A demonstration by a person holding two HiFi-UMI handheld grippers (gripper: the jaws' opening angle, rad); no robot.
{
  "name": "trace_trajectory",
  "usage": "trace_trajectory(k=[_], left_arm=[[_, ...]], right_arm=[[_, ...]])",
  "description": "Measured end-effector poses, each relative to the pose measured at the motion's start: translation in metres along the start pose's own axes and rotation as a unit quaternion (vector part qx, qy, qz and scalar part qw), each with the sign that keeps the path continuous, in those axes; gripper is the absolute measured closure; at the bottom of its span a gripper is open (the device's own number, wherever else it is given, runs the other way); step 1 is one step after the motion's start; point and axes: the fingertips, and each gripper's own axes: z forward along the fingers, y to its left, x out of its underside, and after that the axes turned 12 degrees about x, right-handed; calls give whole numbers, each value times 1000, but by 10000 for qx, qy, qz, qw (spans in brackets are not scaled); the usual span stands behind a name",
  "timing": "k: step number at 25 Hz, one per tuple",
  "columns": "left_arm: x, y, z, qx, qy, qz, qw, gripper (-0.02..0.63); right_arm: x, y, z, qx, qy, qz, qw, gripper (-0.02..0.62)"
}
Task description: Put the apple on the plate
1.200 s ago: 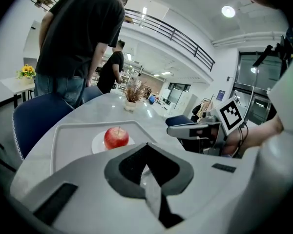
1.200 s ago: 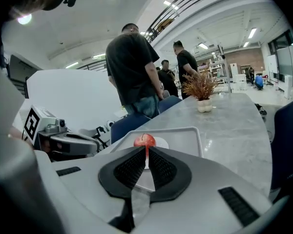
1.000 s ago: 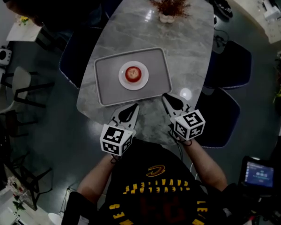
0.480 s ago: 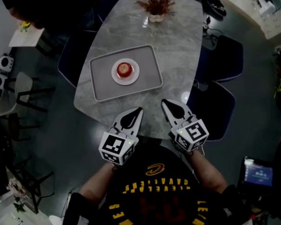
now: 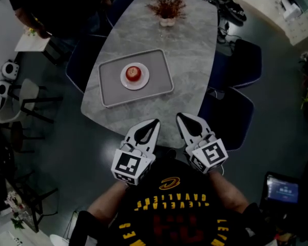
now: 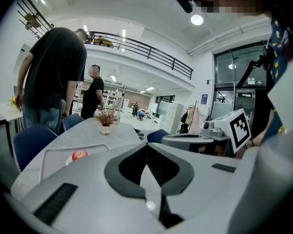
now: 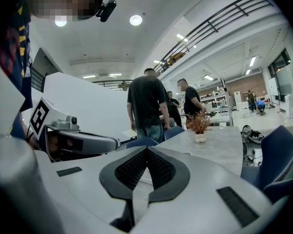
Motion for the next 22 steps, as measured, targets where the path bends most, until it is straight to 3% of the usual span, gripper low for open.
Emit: trace_trajectory(k=[9,22], left_arm=[[-19,-33,0,52,-202,306,9993,604],[-22,-59,7,72,-232,563,9981,604]], right_arm=[[-26,4,-28,-117,-472,-372,9981,589],[-26,-2,-52,-178,-490,-374,9979,588]])
